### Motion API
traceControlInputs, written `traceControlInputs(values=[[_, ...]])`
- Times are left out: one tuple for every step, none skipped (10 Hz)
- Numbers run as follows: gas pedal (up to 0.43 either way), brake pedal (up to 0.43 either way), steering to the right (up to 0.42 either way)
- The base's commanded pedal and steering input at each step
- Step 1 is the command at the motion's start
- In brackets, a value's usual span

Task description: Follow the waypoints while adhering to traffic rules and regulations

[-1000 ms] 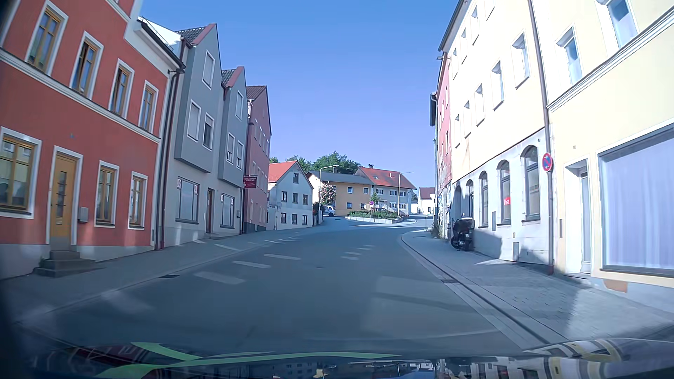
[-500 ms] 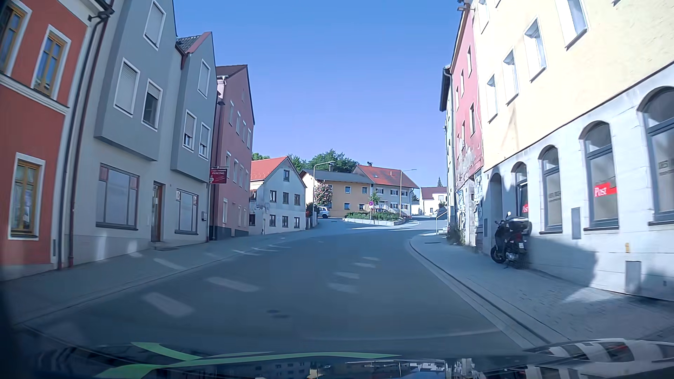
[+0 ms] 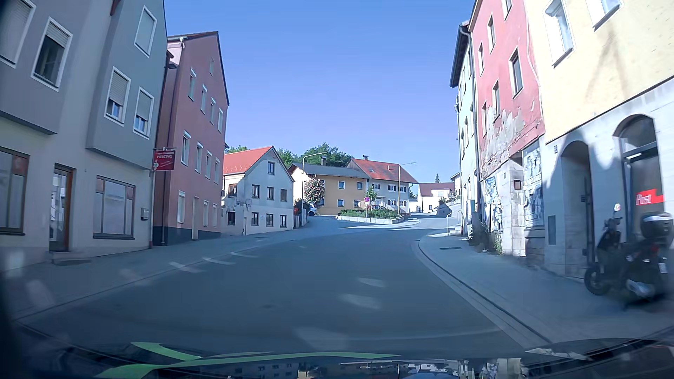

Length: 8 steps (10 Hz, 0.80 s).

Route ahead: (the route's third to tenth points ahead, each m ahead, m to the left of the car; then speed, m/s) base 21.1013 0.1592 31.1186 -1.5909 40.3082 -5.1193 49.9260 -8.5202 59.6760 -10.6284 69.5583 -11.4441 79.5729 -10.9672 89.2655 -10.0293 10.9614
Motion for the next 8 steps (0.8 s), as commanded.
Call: traceControlInputs(values=[[0.13,0.0,0.012],[0.13,0.0,0.016],[0.13,0.0,0.017],[0.13,0.0,0.017],[0.138,0.0,0.017],[0.138,0.0,0.017],[0.15,0.0,0.019],[0.157,0.0,0.022]])
